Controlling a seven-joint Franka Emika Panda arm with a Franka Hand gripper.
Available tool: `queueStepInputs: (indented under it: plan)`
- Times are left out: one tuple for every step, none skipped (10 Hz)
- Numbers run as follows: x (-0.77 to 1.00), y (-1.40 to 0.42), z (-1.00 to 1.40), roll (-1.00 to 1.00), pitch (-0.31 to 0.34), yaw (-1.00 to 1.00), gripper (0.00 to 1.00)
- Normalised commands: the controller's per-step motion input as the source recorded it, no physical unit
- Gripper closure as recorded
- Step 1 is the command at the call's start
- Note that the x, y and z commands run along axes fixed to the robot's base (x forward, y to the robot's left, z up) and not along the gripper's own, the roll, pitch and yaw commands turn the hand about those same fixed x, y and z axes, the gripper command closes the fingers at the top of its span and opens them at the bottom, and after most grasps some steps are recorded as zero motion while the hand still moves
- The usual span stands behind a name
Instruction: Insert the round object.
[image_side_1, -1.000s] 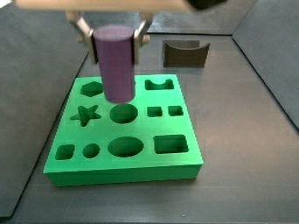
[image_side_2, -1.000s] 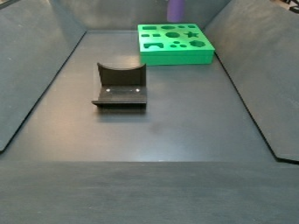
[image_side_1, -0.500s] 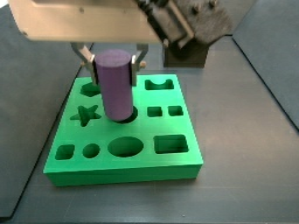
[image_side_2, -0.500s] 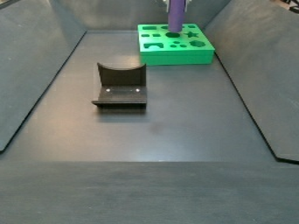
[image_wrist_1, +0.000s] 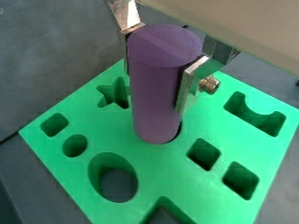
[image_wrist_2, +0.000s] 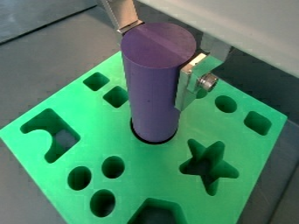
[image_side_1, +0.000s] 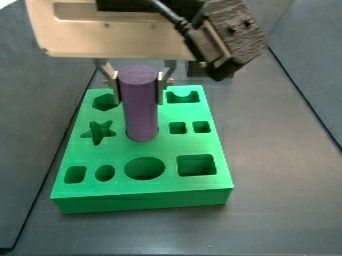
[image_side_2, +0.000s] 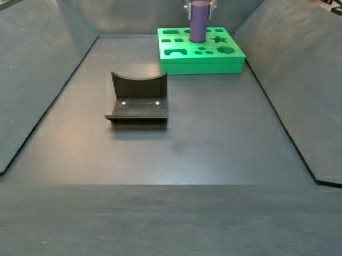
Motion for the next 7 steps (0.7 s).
queueStepInputs:
  plan:
    - [0.13,0.0,-1.0,0.04,-0.089,0.14,1.0]
    - [-0.1,0.01,-1.0,0.05,-0.124,0.12,1.0]
    - [-0.23,0.0,-1.0,0.01,-0.124,0.13,1.0]
    - [-0.22,0.0,-1.0,0.0,-0.116,0.1,1.0]
    - [-0.21,-0.03,-1.0,0.0,-0.113,0.07,1.0]
    - [-0.08,-0.23,-1.0,0.01,-0.021,0.03,1.0]
    - [-0.04,-0.29,-1.0,0.02,0.0,0.03,1.0]
